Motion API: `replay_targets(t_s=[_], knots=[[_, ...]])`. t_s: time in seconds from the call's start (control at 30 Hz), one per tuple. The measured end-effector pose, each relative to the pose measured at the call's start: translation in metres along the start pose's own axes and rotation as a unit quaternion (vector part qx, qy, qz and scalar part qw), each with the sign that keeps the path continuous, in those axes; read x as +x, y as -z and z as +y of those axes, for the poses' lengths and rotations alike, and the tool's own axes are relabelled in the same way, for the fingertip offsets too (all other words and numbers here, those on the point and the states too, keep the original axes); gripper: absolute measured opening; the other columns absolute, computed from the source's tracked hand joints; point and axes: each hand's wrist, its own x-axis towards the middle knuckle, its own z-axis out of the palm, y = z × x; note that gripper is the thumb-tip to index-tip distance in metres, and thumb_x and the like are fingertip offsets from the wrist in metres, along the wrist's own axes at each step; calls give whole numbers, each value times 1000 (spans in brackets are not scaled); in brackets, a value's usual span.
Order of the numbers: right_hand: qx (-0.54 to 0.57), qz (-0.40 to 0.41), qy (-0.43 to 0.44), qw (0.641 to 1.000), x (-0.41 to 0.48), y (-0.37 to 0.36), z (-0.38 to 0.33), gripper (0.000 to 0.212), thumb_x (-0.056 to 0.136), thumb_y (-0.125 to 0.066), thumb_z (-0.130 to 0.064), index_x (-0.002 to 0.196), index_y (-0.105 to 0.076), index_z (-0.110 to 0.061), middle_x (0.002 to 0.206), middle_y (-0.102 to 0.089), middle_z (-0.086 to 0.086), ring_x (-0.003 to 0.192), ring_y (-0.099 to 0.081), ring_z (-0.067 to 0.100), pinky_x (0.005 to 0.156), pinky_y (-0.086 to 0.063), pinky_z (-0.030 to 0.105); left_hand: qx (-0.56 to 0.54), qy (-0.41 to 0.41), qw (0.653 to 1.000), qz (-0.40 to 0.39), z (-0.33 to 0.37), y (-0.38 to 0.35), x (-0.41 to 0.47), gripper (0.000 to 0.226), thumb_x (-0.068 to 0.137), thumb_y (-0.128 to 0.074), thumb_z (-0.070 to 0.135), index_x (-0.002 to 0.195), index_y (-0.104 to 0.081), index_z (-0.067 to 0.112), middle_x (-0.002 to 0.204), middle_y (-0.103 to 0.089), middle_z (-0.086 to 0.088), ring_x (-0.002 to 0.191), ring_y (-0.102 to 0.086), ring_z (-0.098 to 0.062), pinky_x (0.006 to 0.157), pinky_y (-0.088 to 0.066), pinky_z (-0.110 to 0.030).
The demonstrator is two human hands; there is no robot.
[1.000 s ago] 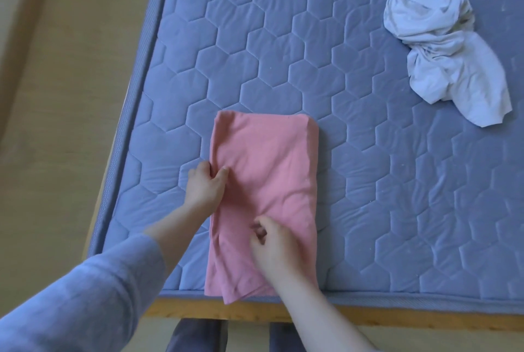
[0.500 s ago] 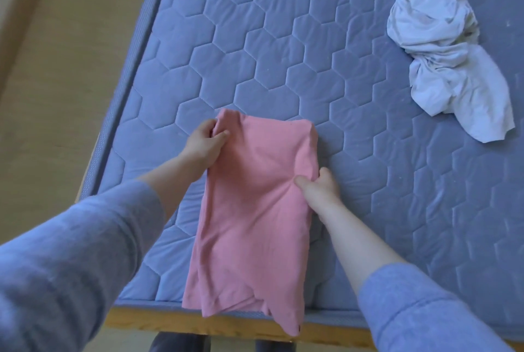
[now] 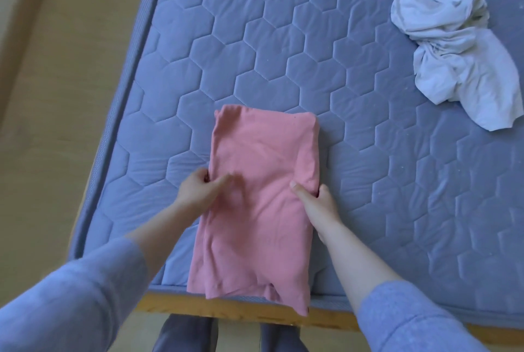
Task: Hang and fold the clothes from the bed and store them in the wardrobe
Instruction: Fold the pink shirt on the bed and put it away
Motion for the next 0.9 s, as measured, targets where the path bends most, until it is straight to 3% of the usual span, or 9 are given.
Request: replay_targets(t_s=[0.1, 0.27, 0.37, 0.43, 0.5, 0.67, 0.8, 0.9], knots=[[-14, -12, -22, 1000, -20, -2, 18, 62, 80, -75, -44, 125, -50, -8, 128, -60, 8, 116, -57, 24, 98, -46, 36, 16, 56, 995, -84, -40, 2, -34, 52, 64, -75, 57, 95, -64, 16, 82, -64, 0, 72, -59, -17, 61, -46, -28], [-32, -13, -53, 998, -53, -3, 44, 83, 77, -77, -47, 140, -42, -5, 139, -53, 10, 127, -51, 25, 98, -42, 32, 10, 82, 987, -140, -94, -4, -65, 24, 82, -76, 22, 94, -65, 4, 69, -58, 0, 59, -57, -13, 49, -47, -21], [-72, -13, -47, 996, -63, -4, 55, 65, 80, -76, -41, 127, -48, -5, 131, -57, 13, 117, -56, 27, 87, -43, 30, 26, 57, 993, -99, -109, -6, -70, 9, 91, -63, 16, 92, -64, 8, 75, -61, -4, 67, -58, -20, 56, -48, -27], [-102, 2, -30, 994, -66, -4, 59, 51, 83, -74, -37, 115, -50, -4, 123, -60, 16, 110, -59, 29, 82, -43, 30, 101, 18, 993, -65, -114, -7, -70, 9, 95, -57, 17, 89, -60, 10, 84, -63, -6, 83, -58, -26, 65, -41, -31], [-141, 20, -11, 990, -68, -4, 61, 49, 86, -71, -38, 113, -50, -2, 122, -60, 20, 111, -59, 34, 82, -43, 33, 157, -12, 986, -44, -113, -11, -70, 17, 95, -56, 20, 80, -51, 13, 82, -59, -5, 84, -56, -27, 64, -33, -31], [-164, 18, -30, 986, -66, -6, 57, 64, 82, -75, -37, 125, -46, 0, 131, -56, 21, 118, -56, 35, 91, -44, 35, 200, -28, 979, 23, -103, -14, -67, 21, 85, -64, 31, 84, -52, 15, 84, -60, -1, 79, -56, -24, 62, -38, -32], [-115, 11, 5, 993, -48, 3, 28, 98, 72, -82, -41, 149, -29, -12, 148, -44, 13, 134, -45, 30, 109, -39, 40, 76, -47, 993, 72, -74, -3, -54, 24, 83, -65, 34, 94, -56, 14, 90, -61, 0, 85, -57, -21, 64, -37, -31], [-99, 11, 52, 994, -21, 11, -7, 102, 75, -80, -42, 154, -19, -18, 153, -37, 11, 138, -40, 27, 113, -34, 40, 11, -33, 997, 73, -36, 6, -29, 45, 90, -58, 47, 118, -56, 11, 104, -63, -1, 92, -54, -18, 72, -36, -29]])
